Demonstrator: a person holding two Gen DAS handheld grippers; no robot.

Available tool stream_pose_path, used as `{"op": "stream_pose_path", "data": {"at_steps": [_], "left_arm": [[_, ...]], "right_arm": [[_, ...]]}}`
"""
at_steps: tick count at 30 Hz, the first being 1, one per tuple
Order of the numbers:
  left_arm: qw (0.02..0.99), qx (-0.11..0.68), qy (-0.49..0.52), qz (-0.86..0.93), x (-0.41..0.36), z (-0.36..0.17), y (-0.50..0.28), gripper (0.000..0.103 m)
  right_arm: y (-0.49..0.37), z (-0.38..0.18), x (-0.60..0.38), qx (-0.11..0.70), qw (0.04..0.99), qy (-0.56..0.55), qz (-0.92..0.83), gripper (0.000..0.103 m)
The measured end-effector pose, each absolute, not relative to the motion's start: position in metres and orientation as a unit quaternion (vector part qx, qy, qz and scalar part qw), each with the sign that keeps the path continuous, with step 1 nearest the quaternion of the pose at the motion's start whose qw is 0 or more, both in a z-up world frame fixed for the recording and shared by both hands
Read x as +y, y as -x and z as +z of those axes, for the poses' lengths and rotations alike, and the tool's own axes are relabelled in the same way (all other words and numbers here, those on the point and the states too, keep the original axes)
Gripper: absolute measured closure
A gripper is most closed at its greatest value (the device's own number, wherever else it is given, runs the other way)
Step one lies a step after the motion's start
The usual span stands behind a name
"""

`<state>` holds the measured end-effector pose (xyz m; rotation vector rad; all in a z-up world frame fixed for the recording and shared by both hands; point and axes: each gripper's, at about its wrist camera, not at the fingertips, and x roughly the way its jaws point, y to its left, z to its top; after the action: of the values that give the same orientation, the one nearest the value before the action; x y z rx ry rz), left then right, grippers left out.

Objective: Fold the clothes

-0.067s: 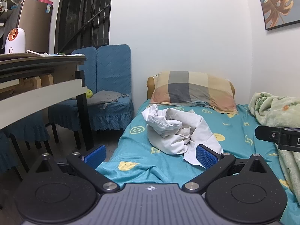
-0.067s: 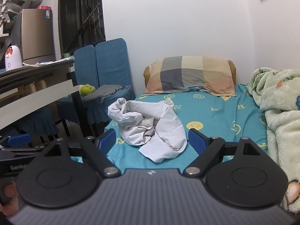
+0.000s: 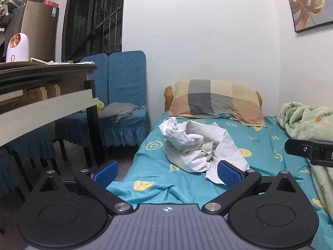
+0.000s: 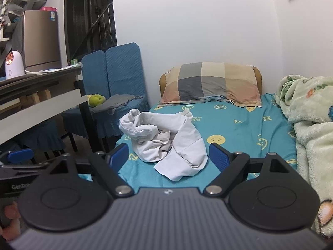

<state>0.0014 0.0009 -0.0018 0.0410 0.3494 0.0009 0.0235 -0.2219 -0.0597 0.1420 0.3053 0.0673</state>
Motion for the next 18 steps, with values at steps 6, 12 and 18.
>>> {"op": "stream_pose_path", "data": {"at_steps": [6, 12, 18], "left_arm": [[0.983, 0.182, -0.013, -0.006, 0.005, -0.004, -0.010, 0.000], [0.983, 0.180, -0.025, -0.008, -0.002, -0.010, -0.011, 0.000], [0.983, 0.181, -0.023, -0.009, -0.001, -0.012, -0.013, 0.000]], "right_arm": [[-0.024, -0.061, -0.225, 0.152, 0.984, -0.081, 0.035, 0.017], [-0.026, -0.063, -0.219, 0.154, 0.985, -0.065, 0.034, 0.017], [-0.028, -0.064, -0.218, 0.156, 0.985, -0.060, 0.034, 0.017]]}}
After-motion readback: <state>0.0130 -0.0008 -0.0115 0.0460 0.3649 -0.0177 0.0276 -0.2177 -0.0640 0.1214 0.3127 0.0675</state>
